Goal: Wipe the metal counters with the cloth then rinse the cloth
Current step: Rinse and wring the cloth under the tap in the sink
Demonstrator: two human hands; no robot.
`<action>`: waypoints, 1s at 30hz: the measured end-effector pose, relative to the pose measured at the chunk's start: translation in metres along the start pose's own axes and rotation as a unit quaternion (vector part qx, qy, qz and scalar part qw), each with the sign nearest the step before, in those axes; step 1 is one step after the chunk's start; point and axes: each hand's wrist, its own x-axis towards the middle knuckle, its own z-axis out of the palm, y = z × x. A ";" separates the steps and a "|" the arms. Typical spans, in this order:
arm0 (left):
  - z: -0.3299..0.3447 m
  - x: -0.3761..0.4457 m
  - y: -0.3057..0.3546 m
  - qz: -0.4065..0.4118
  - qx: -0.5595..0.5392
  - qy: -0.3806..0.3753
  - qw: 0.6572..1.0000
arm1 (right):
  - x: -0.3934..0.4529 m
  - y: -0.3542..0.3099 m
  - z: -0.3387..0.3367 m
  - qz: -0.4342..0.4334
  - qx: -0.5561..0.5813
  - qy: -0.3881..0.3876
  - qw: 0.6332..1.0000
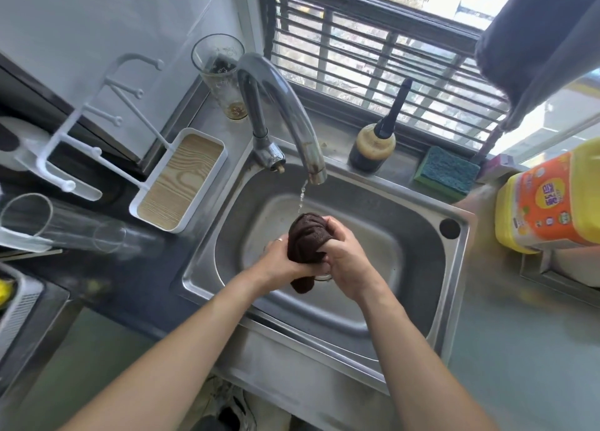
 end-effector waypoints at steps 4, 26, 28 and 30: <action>-0.002 0.012 -0.016 -0.072 0.030 -0.018 0.997 | 0.000 0.004 -0.010 -0.016 -0.057 0.044 0.997; -0.005 0.022 -0.012 0.251 0.520 0.000 0.816 | 0.014 0.016 -0.021 0.302 -0.221 -0.188 0.908; -0.005 0.021 -0.007 0.154 0.555 -0.007 0.817 | 0.026 0.017 -0.016 0.258 -0.400 -0.162 0.864; -0.005 0.025 -0.004 0.067 0.574 -0.021 0.816 | 0.034 0.018 -0.010 0.203 -0.532 -0.138 0.810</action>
